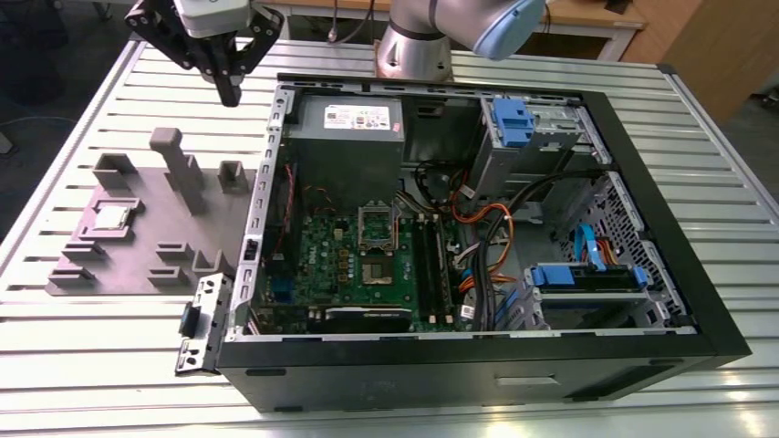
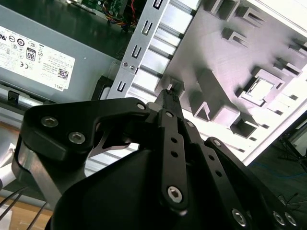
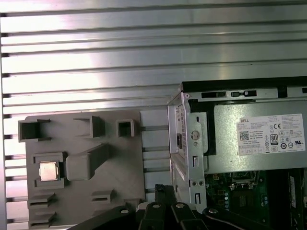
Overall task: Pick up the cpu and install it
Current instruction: 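Reach for the cpu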
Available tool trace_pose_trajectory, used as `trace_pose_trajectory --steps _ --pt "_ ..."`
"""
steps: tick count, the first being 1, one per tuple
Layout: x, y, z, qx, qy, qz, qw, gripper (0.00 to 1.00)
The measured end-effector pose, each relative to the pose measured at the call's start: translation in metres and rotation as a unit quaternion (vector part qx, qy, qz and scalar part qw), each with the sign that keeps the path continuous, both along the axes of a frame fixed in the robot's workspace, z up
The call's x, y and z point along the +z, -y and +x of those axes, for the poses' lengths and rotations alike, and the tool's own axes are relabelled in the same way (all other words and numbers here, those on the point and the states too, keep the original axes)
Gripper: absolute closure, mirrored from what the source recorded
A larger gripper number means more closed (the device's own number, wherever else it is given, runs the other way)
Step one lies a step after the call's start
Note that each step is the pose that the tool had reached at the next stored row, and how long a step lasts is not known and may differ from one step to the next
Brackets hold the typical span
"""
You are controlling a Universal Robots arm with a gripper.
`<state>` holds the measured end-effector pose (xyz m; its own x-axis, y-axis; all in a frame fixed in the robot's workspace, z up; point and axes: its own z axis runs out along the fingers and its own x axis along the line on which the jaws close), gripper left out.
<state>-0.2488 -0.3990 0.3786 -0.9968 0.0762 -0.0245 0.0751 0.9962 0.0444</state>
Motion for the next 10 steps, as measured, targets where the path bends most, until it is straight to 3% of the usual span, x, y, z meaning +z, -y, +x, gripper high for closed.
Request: trace_pose_trajectory --steps 10 --pt "-0.0014 0.0000 -0.0033 0.000 0.0000 0.0000 1.00000 0.89"
